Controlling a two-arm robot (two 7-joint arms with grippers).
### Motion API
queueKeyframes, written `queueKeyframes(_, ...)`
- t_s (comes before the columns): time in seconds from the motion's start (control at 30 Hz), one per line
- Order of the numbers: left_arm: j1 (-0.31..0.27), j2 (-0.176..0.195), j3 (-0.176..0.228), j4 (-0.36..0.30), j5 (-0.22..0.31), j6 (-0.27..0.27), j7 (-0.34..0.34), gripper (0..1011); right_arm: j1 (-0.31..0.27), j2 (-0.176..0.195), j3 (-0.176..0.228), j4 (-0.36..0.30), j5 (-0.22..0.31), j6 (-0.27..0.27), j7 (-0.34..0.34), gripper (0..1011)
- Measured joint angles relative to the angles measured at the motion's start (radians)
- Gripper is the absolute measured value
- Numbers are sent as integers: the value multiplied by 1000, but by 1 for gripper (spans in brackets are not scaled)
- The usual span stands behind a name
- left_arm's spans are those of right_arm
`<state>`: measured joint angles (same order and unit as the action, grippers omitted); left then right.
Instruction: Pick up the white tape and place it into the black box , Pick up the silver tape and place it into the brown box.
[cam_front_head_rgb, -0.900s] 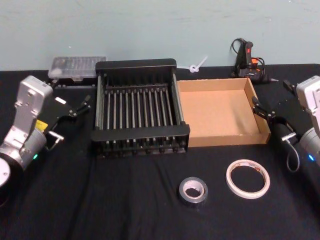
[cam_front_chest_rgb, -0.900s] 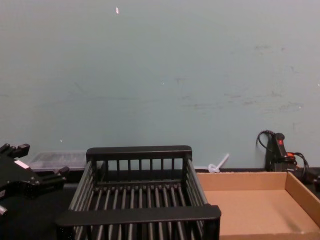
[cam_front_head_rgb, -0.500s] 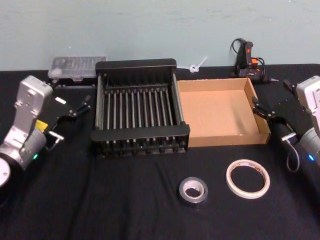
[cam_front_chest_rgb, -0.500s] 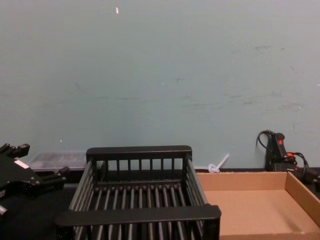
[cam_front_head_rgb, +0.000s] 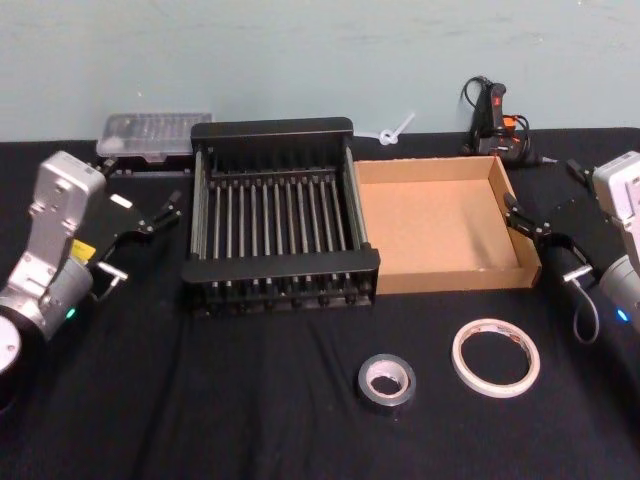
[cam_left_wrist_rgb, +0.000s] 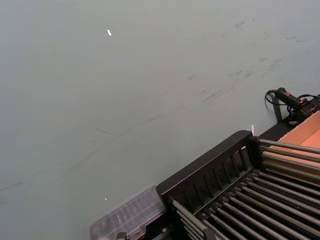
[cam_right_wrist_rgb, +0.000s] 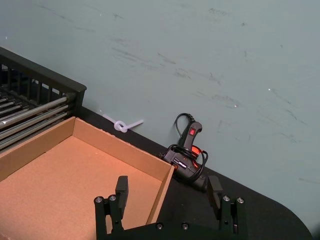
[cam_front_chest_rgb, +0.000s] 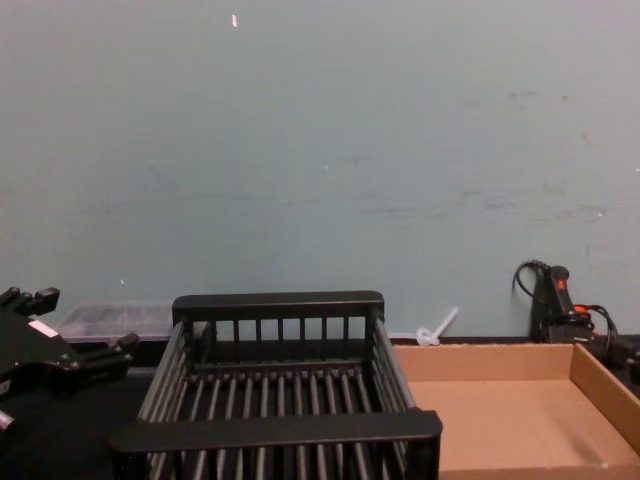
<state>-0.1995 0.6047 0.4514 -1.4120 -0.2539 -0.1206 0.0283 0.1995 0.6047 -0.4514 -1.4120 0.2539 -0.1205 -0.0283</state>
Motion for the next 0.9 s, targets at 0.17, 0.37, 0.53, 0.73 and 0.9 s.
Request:
queueKeyframes(0.17,0,0,0,0,0,0,0,1001,0,0,0,0,0,0,0,1002)
queueKeyframes(0.37,0,0,0,0,0,0,0,1001,0,0,0,0,0,0,0,1002)
queueKeyframes(0.53,0,0,0,0,0,0,0,1001,3,-9,11,4,-1,8,17,1002)
queueKeyframes(0.73,0,0,0,0,0,0,0,1001,-6,-11,34,-11,11,30,48,1002)
queueKeyframes(0.9,0,0,0,0,0,0,0,1002,-27,-2,59,-46,29,59,69,1002)
